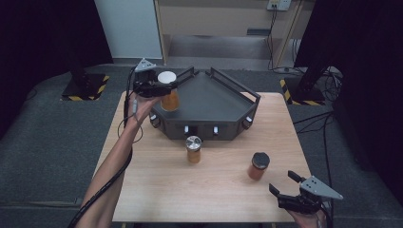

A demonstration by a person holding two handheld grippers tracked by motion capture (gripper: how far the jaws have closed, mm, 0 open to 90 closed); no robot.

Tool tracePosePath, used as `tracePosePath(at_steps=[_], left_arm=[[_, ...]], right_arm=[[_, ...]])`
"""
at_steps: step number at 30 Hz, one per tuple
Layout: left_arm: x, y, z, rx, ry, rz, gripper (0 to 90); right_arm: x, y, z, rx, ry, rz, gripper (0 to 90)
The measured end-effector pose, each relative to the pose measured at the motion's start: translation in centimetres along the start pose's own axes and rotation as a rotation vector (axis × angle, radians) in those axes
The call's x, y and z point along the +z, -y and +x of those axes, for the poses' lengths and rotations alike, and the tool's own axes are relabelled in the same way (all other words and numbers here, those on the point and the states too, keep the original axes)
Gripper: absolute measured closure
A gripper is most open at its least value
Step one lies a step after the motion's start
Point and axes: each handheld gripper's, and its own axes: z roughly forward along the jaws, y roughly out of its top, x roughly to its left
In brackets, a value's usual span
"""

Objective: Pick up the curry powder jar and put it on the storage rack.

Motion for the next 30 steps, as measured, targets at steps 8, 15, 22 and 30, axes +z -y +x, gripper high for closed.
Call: tracePosePath(at_steps=[8, 15, 22, 30], left_arm=[[1.4, 0.1, -0.3, -0.006, -0.045, 0.002, 32.3], [2.3, 0.7, -0.3, -0.015, -0.054, 0.001, 32.3], [3.2, 1.3, -0.3, -0.030, -0.075, 0.011, 32.3], [3.7, 1.9, -0.1, -0.054, -0.087, 0.012, 32.3]], right_arm=[[0.0, 0.0, -0.1, 0.004, 0.000, -0.001, 10.4], [0.0, 0.0, 0.0, 0.002, 0.000, -0.002, 10.4], [-0.1, 0.1, -0.1, 0.006, -0.001, -0.005, 10.4], [-0.1, 0.1, -0.1, 0.008, -0.002, -0.006, 10.4]])
